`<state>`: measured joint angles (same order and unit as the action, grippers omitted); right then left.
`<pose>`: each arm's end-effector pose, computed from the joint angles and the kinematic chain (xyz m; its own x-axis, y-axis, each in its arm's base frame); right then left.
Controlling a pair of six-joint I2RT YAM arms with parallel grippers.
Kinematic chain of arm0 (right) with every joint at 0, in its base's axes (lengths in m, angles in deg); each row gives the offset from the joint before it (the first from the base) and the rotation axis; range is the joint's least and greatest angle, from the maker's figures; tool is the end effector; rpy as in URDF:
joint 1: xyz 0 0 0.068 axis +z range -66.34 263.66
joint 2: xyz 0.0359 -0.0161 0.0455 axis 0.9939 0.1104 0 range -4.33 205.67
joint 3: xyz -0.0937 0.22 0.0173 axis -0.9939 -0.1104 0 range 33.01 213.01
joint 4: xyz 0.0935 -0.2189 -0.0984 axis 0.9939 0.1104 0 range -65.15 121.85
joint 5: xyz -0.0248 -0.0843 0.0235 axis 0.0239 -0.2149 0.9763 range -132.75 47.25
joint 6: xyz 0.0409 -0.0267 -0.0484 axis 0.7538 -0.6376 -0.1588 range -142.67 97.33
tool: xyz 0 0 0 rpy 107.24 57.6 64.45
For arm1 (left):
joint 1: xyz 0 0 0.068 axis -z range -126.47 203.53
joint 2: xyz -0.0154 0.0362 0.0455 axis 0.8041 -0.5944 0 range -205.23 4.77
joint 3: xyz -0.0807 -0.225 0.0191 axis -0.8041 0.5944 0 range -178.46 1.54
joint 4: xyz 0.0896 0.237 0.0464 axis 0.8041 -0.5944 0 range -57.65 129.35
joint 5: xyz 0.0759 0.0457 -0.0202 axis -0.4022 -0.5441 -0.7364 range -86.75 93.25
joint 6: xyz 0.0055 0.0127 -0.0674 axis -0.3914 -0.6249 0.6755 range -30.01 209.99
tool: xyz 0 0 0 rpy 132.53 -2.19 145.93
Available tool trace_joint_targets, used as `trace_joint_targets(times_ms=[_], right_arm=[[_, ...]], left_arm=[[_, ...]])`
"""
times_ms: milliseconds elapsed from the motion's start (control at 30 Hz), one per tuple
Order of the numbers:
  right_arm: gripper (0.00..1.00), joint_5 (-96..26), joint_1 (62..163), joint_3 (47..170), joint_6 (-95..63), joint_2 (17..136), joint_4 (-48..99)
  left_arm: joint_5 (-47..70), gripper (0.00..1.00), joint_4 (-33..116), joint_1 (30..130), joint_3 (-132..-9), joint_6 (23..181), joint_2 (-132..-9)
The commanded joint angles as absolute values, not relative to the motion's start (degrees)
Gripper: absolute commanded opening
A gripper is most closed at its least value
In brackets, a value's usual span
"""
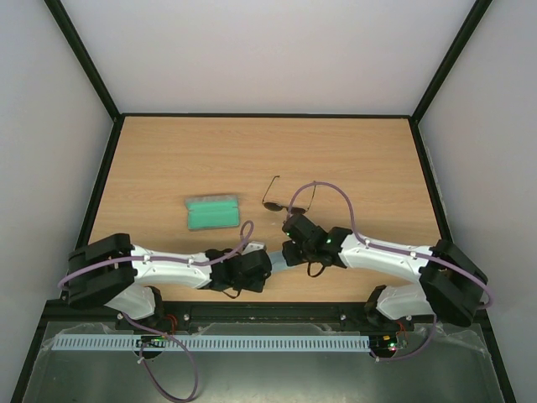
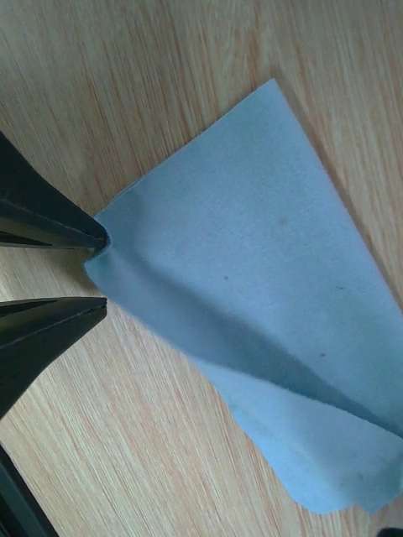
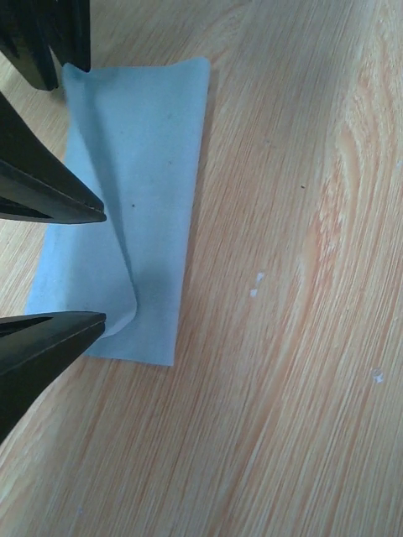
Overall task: Organize the sunglasses
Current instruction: Fold the glasses cleaning cloth at the center of the board.
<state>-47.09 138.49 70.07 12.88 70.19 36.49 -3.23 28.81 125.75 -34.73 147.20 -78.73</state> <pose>0.1596 0.2190 0.1381 -0.8115 -0.1451 -0.5660 -0.3868 0.8595 0.3341 0.0886 -0.2557 0.0964 -0.9198 0.1330 -0.3691 0.2853 0.8725 -0.3966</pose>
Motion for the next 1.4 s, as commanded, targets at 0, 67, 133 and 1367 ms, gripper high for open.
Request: trace_joint_targets(times_ms=[0, 67, 133, 1367], right_arm=[[0.31, -46.6, 138.9, 71.8, 12.5, 72.3, 37.0], [0.31, -47.0, 138.9, 72.0, 12.4, 73.1, 36.6], [0.31, -47.4, 138.9, 72.3, 12.2, 74.1, 36.5], [0.26, -46.7, 140.0, 69.0, 12.6, 75.1, 37.3]], left_arm=[[-4.3, 0.18, 28.2, 126.9, -34.8, 147.1, -79.5], [-4.8, 0.18, 27.8, 127.3, -34.9, 147.1, -79.6], [-5.0, 0.18, 27.5, 127.5, -34.9, 147.1, -79.4], [-4.5, 0.21, 26.7, 129.3, -36.7, 147.6, -77.7]])
